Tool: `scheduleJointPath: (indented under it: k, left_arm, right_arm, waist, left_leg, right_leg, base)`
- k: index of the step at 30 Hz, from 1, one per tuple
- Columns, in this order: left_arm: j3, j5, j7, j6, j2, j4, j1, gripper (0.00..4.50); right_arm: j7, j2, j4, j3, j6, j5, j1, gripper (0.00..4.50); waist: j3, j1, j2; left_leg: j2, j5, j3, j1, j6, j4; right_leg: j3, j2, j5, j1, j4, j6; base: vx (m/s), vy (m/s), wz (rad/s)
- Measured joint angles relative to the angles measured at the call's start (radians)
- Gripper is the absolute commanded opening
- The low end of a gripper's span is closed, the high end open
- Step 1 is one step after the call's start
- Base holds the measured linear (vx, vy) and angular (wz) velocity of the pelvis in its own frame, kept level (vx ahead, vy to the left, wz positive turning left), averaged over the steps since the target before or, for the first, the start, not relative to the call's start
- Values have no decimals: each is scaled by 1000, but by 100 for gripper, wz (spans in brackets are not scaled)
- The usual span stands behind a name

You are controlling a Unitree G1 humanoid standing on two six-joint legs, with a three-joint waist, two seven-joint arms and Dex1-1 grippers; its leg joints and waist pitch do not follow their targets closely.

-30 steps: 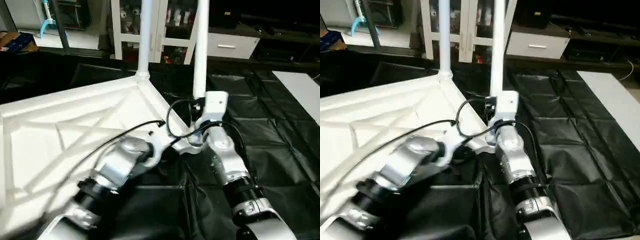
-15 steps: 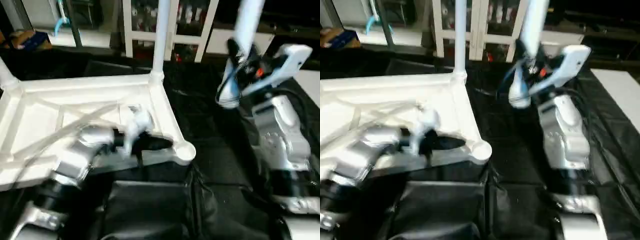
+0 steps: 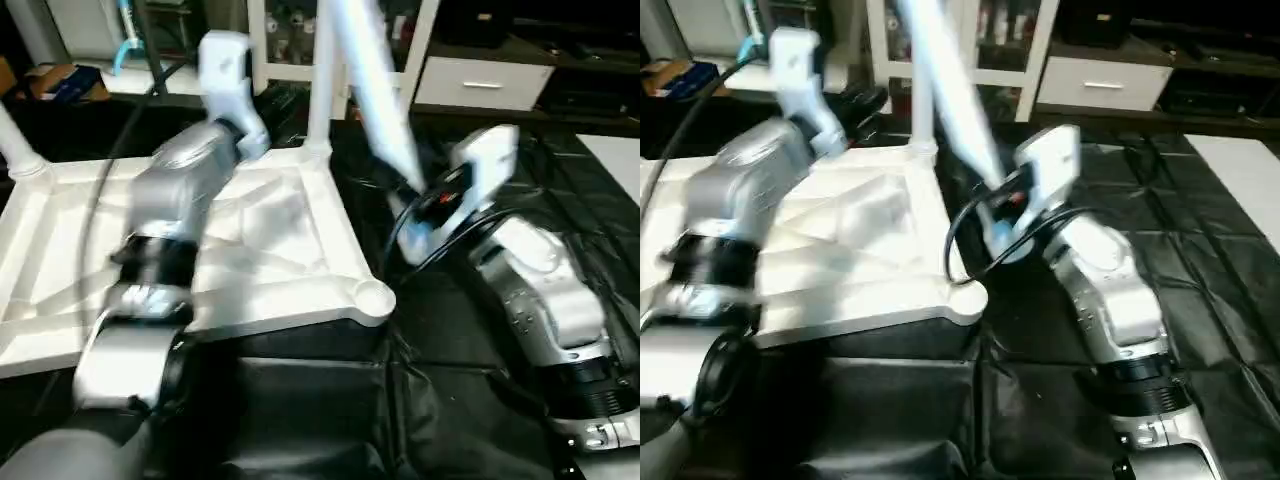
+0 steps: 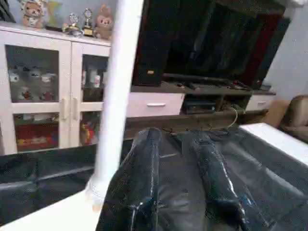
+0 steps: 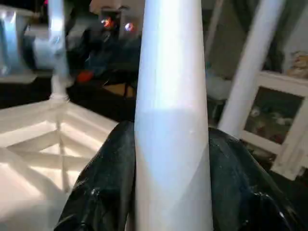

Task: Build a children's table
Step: Insert table leg to table base

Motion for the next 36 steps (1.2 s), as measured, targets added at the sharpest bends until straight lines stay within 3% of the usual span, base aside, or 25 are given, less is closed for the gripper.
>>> scheduleJointPath:
  k: [2, 4, 8, 14, 27, 28, 36]
  left_arm:
    - [96, -193, -70, 92, -71, -53, -7, 124]
    - [124, -287, -126, 173, -82, -113, 0, 142]
    - [165, -364, -158, 258, -92, -180, 46, 167]
    - [179, -457, -184, 308, -102, -201, 74, 208]
    - [141, -415, -179, 261, -91, -237, 70, 292]
    - [141, -413, -175, 259, -91, -237, 70, 261]
    - [107, -319, -132, 169, -69, -196, 62, 211]
  right_arm:
    - [-20, 9, 11, -2, 4, -19, 0, 175]
    - [-27, 13, 10, -4, -2, -20, -12, 175]
    - [-59, 19, 10, -29, 5, -21, -13, 175]
    - [-72, 19, 22, -32, 16, -46, -21, 175]
    - [19, -6, 1, 51, 83, -90, -19, 174]
    - [17, -2, 1, 51, 83, -92, -19, 174]
    - [-3, 10, 21, 50, 84, -124, -20, 174]
  waist:
    - [0, 15, 0]
    - [2, 20, 6]
    - [2, 21, 9]
    - [2, 19, 8]
    - [2, 20, 8]
    - [2, 21, 9]
    - [2, 19, 8]
  left_leg:
    - [0, -1, 1, -1, 1, 1]
    - [0, -1, 2, -1, 2, 4]
    - [0, -1, 2, 4, 0, 4]
    - [0, 0, 2, 4, -3, 6]
    - [0, 0, 1, 3, -2, 7]
    - [0, 0, 1, 3, -2, 7]
    - [0, 0, 1, 3, -2, 7]
  right_leg:
    - [0, -1, 0, -1, 1, -1]
    - [1, -1, 0, -1, 2, -1]
    - [1, -1, 1, 2, 4, -2]
    - [1, -1, 4, 4, 3, -5]
    - [1, -1, 4, 4, 2, -5]
    - [1, -1, 4, 4, 3, -5]
    - [1, -1, 5, 5, 3, -5]
  base:
    - [0, 0, 0]
    - [0, 0, 0]
    - [0, 0, 0]
    - [0, 0, 0]
    - [0, 0, 0]
    - [0, 0, 0]
    - [0, 0, 0]
